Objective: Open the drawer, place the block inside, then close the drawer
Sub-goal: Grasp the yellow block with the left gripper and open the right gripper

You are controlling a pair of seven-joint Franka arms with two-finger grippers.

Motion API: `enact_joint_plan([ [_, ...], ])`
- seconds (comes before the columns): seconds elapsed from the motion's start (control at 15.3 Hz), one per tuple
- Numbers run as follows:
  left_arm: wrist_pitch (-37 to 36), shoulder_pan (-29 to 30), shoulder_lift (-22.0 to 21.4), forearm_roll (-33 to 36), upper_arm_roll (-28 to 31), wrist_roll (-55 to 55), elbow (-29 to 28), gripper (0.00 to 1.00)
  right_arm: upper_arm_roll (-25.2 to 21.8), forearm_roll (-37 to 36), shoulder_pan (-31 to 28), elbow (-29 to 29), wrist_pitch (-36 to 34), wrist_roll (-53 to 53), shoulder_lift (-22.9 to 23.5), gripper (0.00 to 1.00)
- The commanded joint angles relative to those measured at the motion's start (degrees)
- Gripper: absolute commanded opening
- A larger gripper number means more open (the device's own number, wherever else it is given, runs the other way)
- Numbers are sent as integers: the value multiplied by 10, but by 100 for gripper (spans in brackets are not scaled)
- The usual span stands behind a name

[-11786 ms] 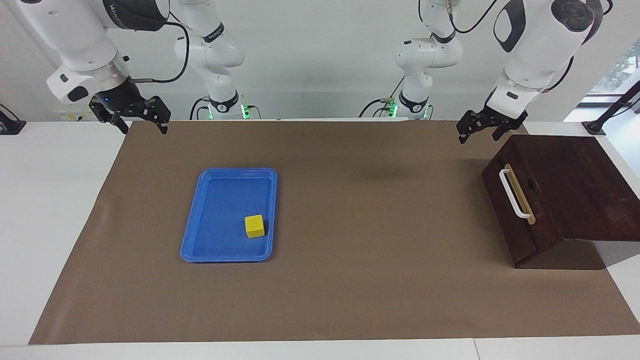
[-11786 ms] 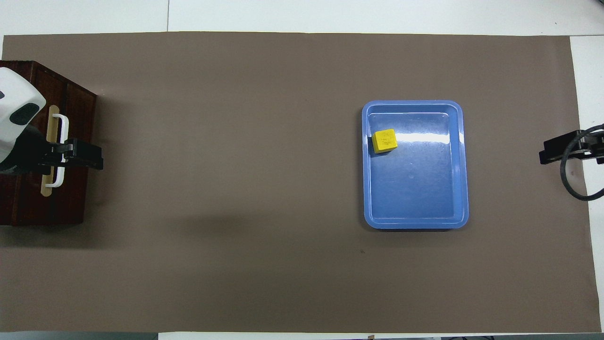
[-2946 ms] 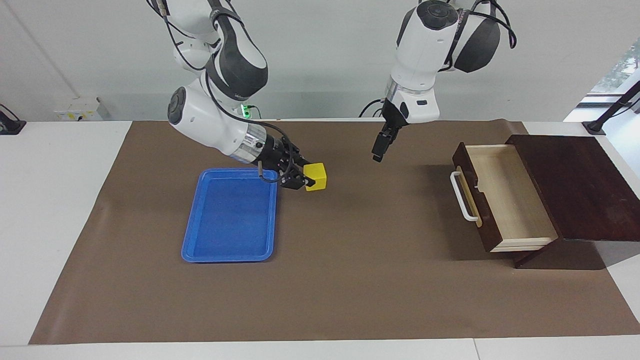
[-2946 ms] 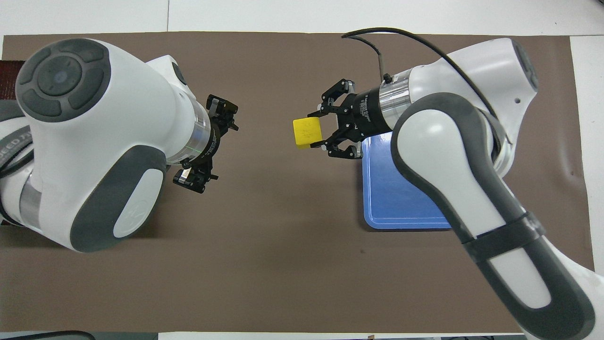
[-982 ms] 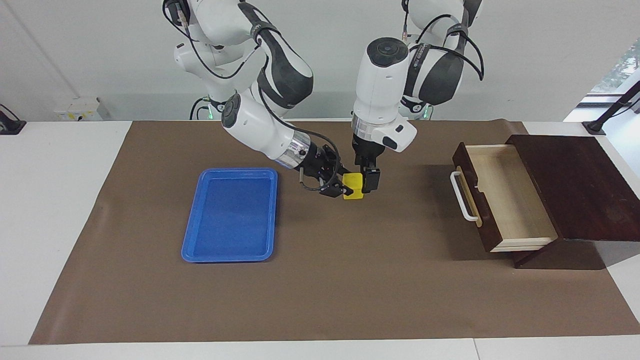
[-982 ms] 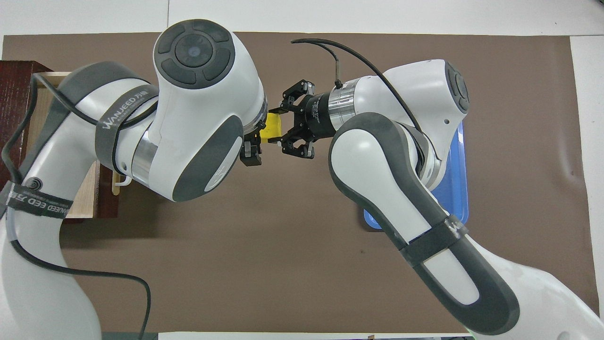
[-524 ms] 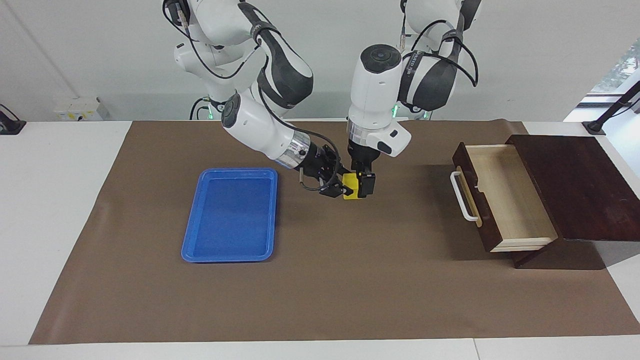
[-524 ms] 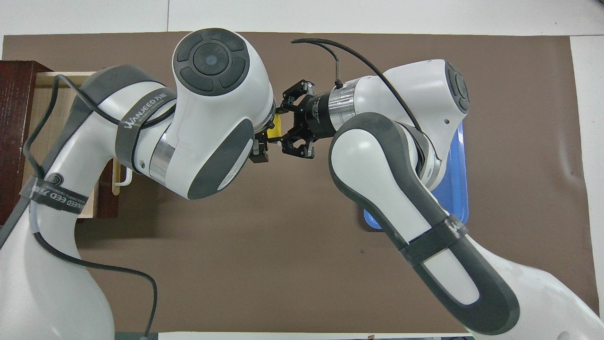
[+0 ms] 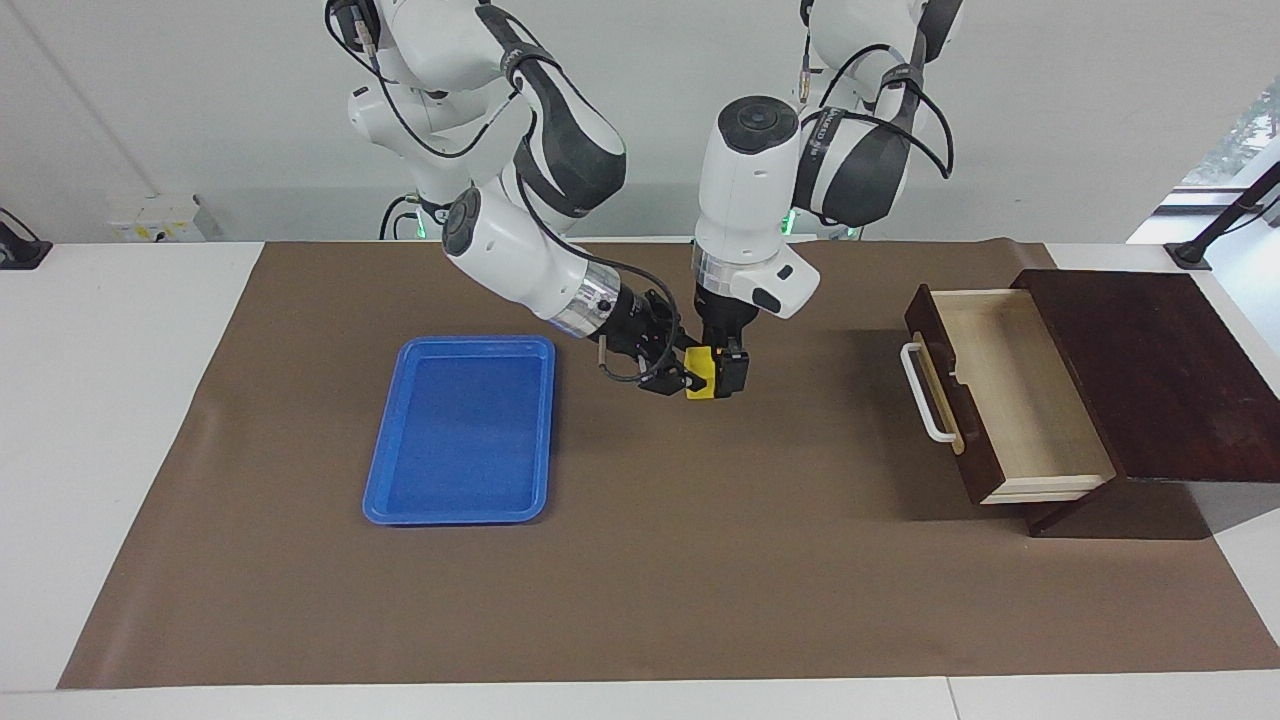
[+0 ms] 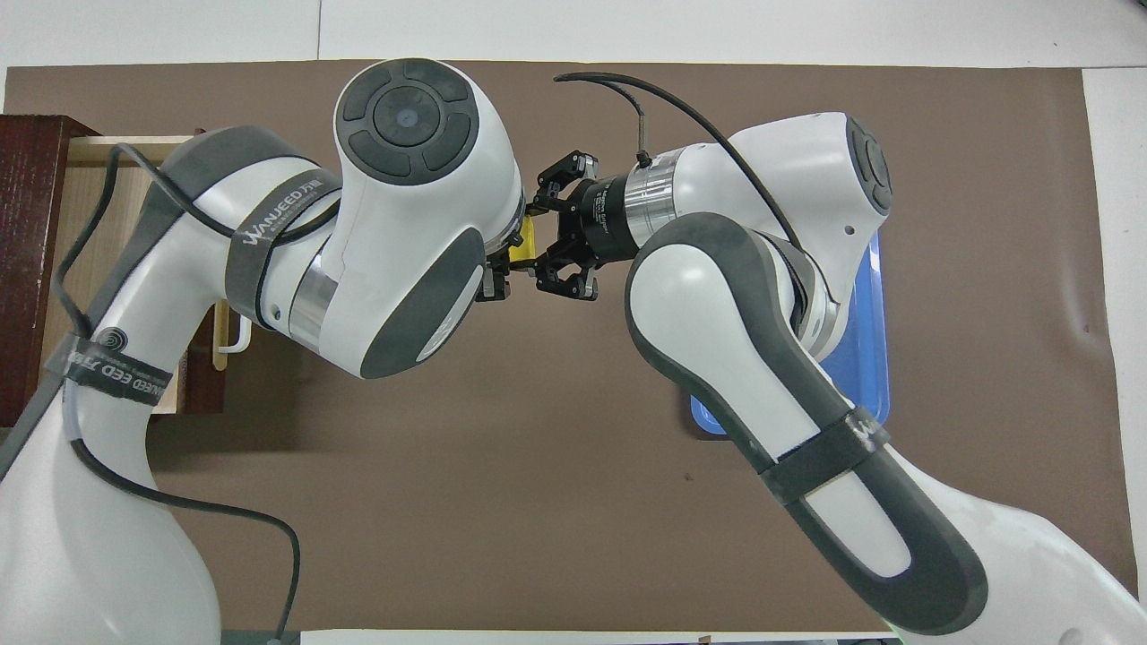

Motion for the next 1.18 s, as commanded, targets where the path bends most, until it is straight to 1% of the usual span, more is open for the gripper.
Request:
enact_joint_plan([
  [0.0,14,-7,-6,10,7,-9,-12,0,5,12,-7,12,-8,8,6,0],
  [0.59,21,-7,-6,9,7,-9,-11,0,5,12,-5,12,-7,18,6,0],
  [0.65,21,-6,-6,9,7,-9,-11,0,5,13,-5,12,-7,24,6,9],
  [0.72,21,-6,-6,10,7,-8,-10,0,5,13,-5,12,-7,34,6,99],
  [1.11,1,0,-7,17,10,-3,-8,0,2,12,-11,13,-16,40,4,100],
])
